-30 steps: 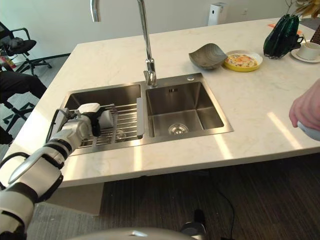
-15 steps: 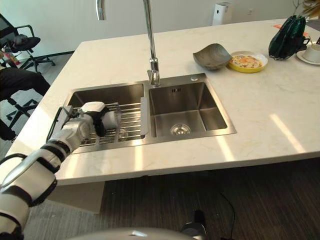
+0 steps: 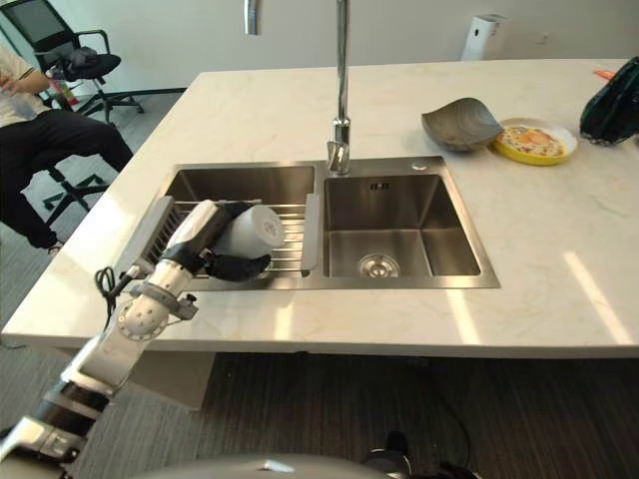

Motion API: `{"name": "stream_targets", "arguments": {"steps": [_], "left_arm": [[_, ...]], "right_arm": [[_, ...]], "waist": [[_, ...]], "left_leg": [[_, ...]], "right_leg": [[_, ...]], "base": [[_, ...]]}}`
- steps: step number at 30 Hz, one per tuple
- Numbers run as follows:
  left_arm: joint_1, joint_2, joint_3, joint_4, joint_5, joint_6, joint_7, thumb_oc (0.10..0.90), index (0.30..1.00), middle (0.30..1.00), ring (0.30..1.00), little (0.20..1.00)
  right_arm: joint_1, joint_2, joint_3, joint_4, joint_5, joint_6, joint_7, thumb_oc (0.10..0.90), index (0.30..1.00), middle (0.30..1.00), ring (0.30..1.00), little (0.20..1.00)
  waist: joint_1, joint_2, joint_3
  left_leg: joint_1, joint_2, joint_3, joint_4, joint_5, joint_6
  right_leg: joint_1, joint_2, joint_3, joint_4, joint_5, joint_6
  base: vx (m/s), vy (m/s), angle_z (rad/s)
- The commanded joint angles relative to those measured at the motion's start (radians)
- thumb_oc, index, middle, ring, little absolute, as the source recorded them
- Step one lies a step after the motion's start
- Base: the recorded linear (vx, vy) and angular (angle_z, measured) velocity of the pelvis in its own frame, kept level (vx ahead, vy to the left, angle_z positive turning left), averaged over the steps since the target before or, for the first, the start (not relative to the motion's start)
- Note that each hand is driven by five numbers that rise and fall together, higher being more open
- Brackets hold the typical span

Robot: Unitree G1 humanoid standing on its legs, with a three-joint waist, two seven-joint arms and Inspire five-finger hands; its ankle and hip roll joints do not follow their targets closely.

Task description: Place the dishes in the dishwasher.

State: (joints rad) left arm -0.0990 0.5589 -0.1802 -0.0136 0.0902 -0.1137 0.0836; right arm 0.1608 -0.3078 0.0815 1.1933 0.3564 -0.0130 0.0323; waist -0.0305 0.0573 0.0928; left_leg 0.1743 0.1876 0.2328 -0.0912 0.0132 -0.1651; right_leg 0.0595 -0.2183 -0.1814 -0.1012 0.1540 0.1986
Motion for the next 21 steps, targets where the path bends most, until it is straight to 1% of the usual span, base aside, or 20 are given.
{"name": "stream_targets", "arguments": {"steps": [1, 2, 3, 4, 5, 7, 8, 9, 10, 11, 12, 13, 15, 16, 17, 18, 19, 20, 21], "left_arm": [[-0.182, 0.001, 0.172, -0.079, -0.261, -0.159, 0.079, 0.400, 0.300, 0.300, 0.300, 0.300], [-0.181, 0.001, 0.172, -0.079, -0.261, -0.158, 0.078, 0.400, 0.300, 0.300, 0.300, 0.300], [-0.166, -0.023, 0.206, -0.115, -0.305, -0.177, 0.091, 0.400, 0.300, 0.300, 0.300, 0.300], [-0.159, -0.035, 0.220, -0.129, -0.324, -0.183, 0.096, 0.400, 0.300, 0.300, 0.300, 0.300], [-0.157, -0.036, 0.220, -0.130, -0.325, -0.183, 0.096, 0.400, 0.300, 0.300, 0.300, 0.300], [-0.121, -0.072, 0.251, -0.154, -0.356, -0.201, 0.105, 0.400, 0.300, 0.300, 0.300, 0.300], [-0.080, -0.119, 0.274, -0.164, -0.422, -0.209, 0.089, 0.400, 0.300, 0.300, 0.300, 0.300], [-0.078, -0.120, 0.275, -0.166, -0.423, -0.208, 0.088, 0.400, 0.300, 0.300, 0.300, 0.300], [-0.024, -0.162, 0.296, -0.188, -0.497, -0.208, 0.059, 0.400, 0.300, 0.300, 0.300, 0.300], [-0.021, -0.163, 0.298, -0.190, -0.498, -0.206, 0.058, 0.400, 0.300, 0.300, 0.300, 0.300], [0.016, -0.191, 0.322, -0.194, -0.577, -0.201, 0.035, 0.400, 0.300, 0.300, 0.300, 0.300], [0.033, -0.202, 0.341, -0.197, -0.614, -0.204, 0.031, 0.400, 0.300, 0.300, 0.300, 0.300], [0.071, -0.218, 0.378, -0.218, -0.653, -0.208, 0.021, 0.400, 0.300, 0.300, 0.300, 0.300], [0.073, -0.219, 0.379, -0.220, -0.654, -0.207, 0.020, 0.400, 0.300, 0.300, 0.300, 0.300], [0.093, -0.222, 0.393, -0.235, -0.659, -0.208, 0.017, 0.400, 0.300, 0.300, 0.300, 0.300], [0.108, -0.221, 0.414, -0.248, -0.657, -0.209, 0.018, 0.400, 0.300, 0.300, 0.300, 0.300], [0.109, -0.223, 0.419, -0.252, -0.660, -0.213, 0.015, 0.400, 0.300, 0.300, 0.300, 0.300], [0.106, -0.220, 0.429, -0.250, -0.655, -0.217, 0.018, 0.400, 0.300, 0.300, 0.300, 0.300], [0.096, -0.218, 0.459, -0.238, -0.633, -0.228, 0.038, 0.400, 0.300, 0.300, 0.300, 0.300]], "right_arm": [[-0.090, 0.058, -0.004, 0.015, 0.057, -0.034, 0.013, 0.800, 0.900, 0.900, 0.900, 0.900], [-0.090, 0.058, -0.003, 0.015, 0.057, -0.034, 0.013, 0.800, 0.900, 0.900, 0.900, 0.900], [-0.105, 0.062, 0.007, -0.006, 0.057, -0.030, 0.022, 0.800, 0.900, 0.900, 0.900, 0.900], [-0.110, 0.059, 0.014, -0.016, 0.054, -0.030, 0.024, 0.800, 0.900, 0.900, 0.900, 0.900], [-0.109, 0.058, 0.015, -0.016, 0.054, -0.030, 0.024, 0.800, 0.900, 0.900, 0.900, 0.900], [-0.082, 0.060, 0.028, -0.030, 0.035, -0.034, 0.031, 0.800, 0.900, 0.900, 0.900, 0.900], [-0.063, 0.059, 0.021, -0.021, 0.033, -0.040, 0.029, 0.800, 0.900, 0.900, 0.900, 0.900], [-0.062, 0.058, 0.021, -0.021, 0.033, -0.040, 0.029, 0.800, 0.900, 0.900, 0.900, 0.900], [-0.055, 0.059, 0.023, -0.020, 0.023, -0.037, 0.029, 0.800, 0.900, 0.900, 0.900, 0.900], [-0.053, 0.058, 0.024, -0.021, 0.023, -0.037, 0.029, 0.800, 0.900, 0.900, 0.900, 0.900], [-0.054, 0.055, 0.031, -0.027, 0.011, -0.037, 0.031, 0.800, 0.900, 0.900, 0.900, 0.900], [-0.056, 0.051, 0.038, -0.031, 0.003, -0.036, 0.034, 0.800, 0.900, 0.900, 0.900, 0.900], [-0.064, 0.049, 0.054, -0.042, -0.009, -0.038, 0.039, 0.800, 0.900, 0.900, 0.900, 0.900], [-0.063, 0.049, 0.055, -0.042, -0.009, -0.038, 0.039, 0.800, 0.900, 0.900, 0.900, 0.900], [-0.067, 0.048, 0.068, -0.047, -0.017, -0.038, 0.042, 0.800, 0.900, 0.900, 0.900, 0.900], [-0.080, 0.044, 0.078, -0.056, -0.026, -0.041, 0.043, 0.800, 0.900, 0.900, 0.900, 0.900], [-0.089, 0.039, 0.078, -0.060, -0.024, -0.041, 0.041, 0.800, 0.900, 0.900, 0.900, 0.900], [-0.101, 0.028, 0.080, -0.062, -0.022, -0.042, 0.038, 0.800, 0.900, 0.900, 0.900, 0.900], [-0.110, 0.004, 0.069, -0.068, -0.028, -0.046, 0.025, 0.800, 0.900, 0.900, 0.900, 0.900]], "waist": [[-0.026, -0.045, -0.001], [-0.027, -0.044, -0.003], [-0.014, -0.052, 0.008], [-0.010, -0.056, 0.014], [-0.011, -0.055, 0.011], [-0.005, -0.058, 0.011], [0.001, -0.056, 0.006], [0.001, -0.054, 0.005], [0.013, -0.055, 0.001], [0.012, -0.054, 0.002], [0.025, -0.053, 0.003], [0.035, -0.051, 0.008], [0.058, -0.045, 0.023], [0.056, -0.045, 0.022], [0.069, -0.040, 0.031], [0.096, -0.030, 0.054], [0.111, -0.025, 0.067], [0.139, -0.015, 0.086], [0.172, 0.007, 0.113]], "left_leg": [[-0.017, -0.022, -0.063, 0.004, 0.003, 0.005], [-0.013, -0.022, -0.064, 0.004, -0.007, 0.004], [-0.030, -0.023, -0.076, 0.004, 0.001, 0.004], [-0.044, -0.022, -0.078, 0.004, 0.015, 0.005], [-0.041, -0.022, -0.079, 0.004, 0.005, 0.004], [-0.043, -0.017, -0.076, 0.004, 0.014, 0.003], [-0.029, -0.009, -0.074, 0.004, 0.008, 0.000], [-0.022, -0.008, -0.075, 0.004, -0.002, -0.002], [-0.013, -0.002, -0.081, 0.004, 0.010, -0.003], [-0.010, -0.001, -0.081, 0.004, 0.010, -0.003], [-0.006, 0.007, -0.095, 0.004, 0.021, -0.006], [-0.011, 0.012, -0.104, 0.010, 0.029, -0.009], [-0.031, 0.024, -0.122, 0.023, 0.048, -0.015], [-0.032, 0.025, -0.123, 0.023, 0.048, -0.016], [-0.046, 0.032, -0.136, 0.033, 0.062, -0.021], [-0.077, 0.043, -0.165, 0.054, 0.098, -0.032], [-0.102, 0.045, -0.186, 0.066, 0.121, -0.042], [-0.137, 0.048, -0.214, 0.074, 0.160, -0.062], [-0.225, 0.050, -0.253, 0.055, 0.252, -0.089]], "right_leg": [[0.069, 0.042, 0.031, 0.014, -0.128, 0.018], [0.074, 0.042, 0.030, 0.014, -0.137, 0.020], [0.061, 0.042, 0.030, 0.014, -0.130, 0.018], [0.046, 0.041, 0.028, 0.014, -0.117, 0.016], [0.050, 0.041, 0.027, 0.014, -0.127, 0.018], [0.048, 0.044, 0.025, 0.014, -0.123, 0.013], [0.067, 0.053, 0.022, 0.014, -0.135, 0.007], [0.073, 0.054, 0.021, 0.014, -0.144, 0.009], [0.089, 0.061, 0.021, 0.014, -0.145, -0.002], [0.092, 0.062, 0.021, 0.014, -0.145, -0.003], [0.100, 0.071, 0.016, 0.014, -0.155, -0.012], [0.100, 0.078, 0.013, 0.014, -0.160, -0.018], [0.101, 0.092, 0.006, 0.014, -0.168, -0.028], [0.101, 0.093, 0.005, 0.014, -0.168, -0.028], [0.102, 0.101, -0.003, 0.014, -0.173, -0.033], [0.101, 0.112, -0.018, 0.014, -0.177, -0.039], [0.100, 0.116, -0.026, 0.014, -0.180, -0.041], [0.103, 0.118, -0.042, 0.014, -0.194, -0.042], [0.096, 0.106, -0.131, 0.014, -0.210, -0.045]], "base": [[0.08, -0.076, 0.07], [-0.03, -0.059, 0.06], [-0.10, -0.038, 0.09], [-0.10, -0.039, 0.09], [-0.06, -0.029, 0.12], [-0.02, -0.041, 0.17], [0.04, -0.037, 0.15], [0.09, -0.078, 0.12], [0.05, -0.052, 0.05], [0.03, -0.118, 0.05], [0.01, -0.116, 0.06], [-0.01, -0.158, 0.06], [-0.04, -0.127, 0.03], [-0.05, -0.114, 0.08], [-0.09, -0.134, 0.13], [-0.15, -0.157, 0.16], [-0.18, -0.136, 0.21], [-0.29, -0.132, 0.56], [-0.30, -0.118, 1.10]]}}
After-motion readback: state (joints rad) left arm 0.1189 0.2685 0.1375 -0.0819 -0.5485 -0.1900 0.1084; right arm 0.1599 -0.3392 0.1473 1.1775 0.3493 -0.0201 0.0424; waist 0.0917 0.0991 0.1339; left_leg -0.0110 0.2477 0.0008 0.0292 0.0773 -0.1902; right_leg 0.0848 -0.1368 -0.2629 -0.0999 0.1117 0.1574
